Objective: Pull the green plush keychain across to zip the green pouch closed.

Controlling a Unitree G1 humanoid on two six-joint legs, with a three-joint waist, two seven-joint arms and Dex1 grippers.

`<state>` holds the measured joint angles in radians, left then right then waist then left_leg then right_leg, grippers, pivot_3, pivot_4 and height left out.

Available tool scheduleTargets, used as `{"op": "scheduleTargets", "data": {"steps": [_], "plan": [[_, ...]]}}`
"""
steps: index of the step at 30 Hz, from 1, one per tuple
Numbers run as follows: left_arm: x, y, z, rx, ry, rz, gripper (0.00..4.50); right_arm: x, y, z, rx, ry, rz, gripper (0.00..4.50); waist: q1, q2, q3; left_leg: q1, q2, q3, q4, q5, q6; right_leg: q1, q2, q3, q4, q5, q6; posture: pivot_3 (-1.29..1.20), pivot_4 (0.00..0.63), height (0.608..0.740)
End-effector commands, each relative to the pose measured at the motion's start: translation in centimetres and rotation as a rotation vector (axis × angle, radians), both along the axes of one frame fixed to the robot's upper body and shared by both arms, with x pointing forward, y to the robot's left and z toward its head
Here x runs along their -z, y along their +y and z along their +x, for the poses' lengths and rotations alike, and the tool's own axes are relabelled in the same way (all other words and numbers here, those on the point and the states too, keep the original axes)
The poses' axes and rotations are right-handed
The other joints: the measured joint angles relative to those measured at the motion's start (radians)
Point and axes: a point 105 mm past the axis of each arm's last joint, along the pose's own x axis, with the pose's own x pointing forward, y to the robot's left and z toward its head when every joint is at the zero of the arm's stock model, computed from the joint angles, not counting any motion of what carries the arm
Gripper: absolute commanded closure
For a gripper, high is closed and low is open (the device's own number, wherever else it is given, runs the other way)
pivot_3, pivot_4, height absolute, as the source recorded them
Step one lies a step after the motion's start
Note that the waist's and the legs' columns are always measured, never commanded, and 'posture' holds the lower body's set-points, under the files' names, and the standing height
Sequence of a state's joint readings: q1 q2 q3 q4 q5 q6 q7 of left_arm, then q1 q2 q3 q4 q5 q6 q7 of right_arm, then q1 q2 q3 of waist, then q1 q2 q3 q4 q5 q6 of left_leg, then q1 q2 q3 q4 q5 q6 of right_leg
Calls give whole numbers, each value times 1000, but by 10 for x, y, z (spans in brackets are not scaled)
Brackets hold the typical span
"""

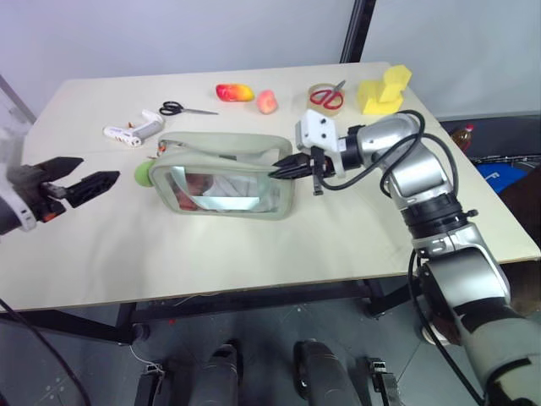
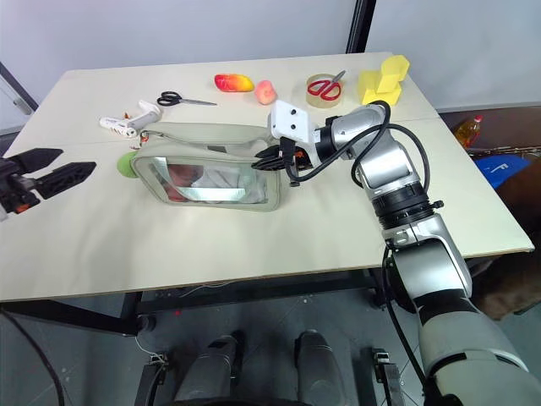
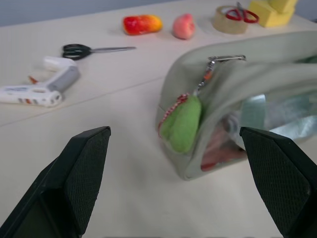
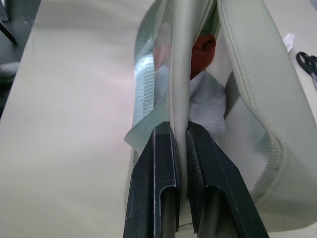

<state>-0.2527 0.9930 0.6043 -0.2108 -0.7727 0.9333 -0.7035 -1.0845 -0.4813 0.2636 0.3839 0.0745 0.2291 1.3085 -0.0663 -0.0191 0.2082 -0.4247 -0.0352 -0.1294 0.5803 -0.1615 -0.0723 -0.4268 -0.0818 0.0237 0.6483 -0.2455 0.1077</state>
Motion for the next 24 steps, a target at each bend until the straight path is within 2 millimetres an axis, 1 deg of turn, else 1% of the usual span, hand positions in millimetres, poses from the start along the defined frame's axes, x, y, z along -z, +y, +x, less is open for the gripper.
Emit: {"op": "scheduleTargets", "data": {"steps": [1,5,7,10,13,17,21,24], "plan": [[-2,-6,9,31,-23,56,0,-2,-7,5,28,-31,-24,4466,1,0,0,0,0,0,0,0,0,0,0,0,0,0,0,0,150,740],[7,-10,29,46,-19,33,0,-4,-2,4,19,-32,-5,4466,4,0,0,0,0,0,0,0,0,0,0,0,0,0,0,0,150,740],[11,-10,40,51,-13,-20,0,-2,-2,4,21,-32,-6,4466,4,0,0,0,0,0,1,0,0,0,0,0,1,0,0,0,150,740],[14,-13,48,74,-5,-81,0,-1,-2,5,24,-29,-6,4466,3,0,0,0,0,0,1,0,0,0,0,0,1,0,0,0,150,740],[17,-11,52,81,9,-113,0,-1,-2,4,27,-26,-3,4466,1,0,0,0,0,0,1,0,0,0,0,0,1,0,0,0,150,740],[18,-8,52,80,16,-122,0,-1,-3,4,31,-24,-1,4466,-1,0,0,0,0,0,1,0,0,0,0,0,1,0,0,0,150,740],[12,-3,49,78,4,-199,0,0,-3,4,33,-20,0,4466,-1,-1,0,0,0,0,2,0,0,0,0,0,1,0,0,0,150,740],[11,1,47,69,1,-234,0,0,-3,3,34,-20,-1,4466,-1,-1,0,0,0,0,2,0,0,0,0,0,1,0,0,0,150,740]]}}
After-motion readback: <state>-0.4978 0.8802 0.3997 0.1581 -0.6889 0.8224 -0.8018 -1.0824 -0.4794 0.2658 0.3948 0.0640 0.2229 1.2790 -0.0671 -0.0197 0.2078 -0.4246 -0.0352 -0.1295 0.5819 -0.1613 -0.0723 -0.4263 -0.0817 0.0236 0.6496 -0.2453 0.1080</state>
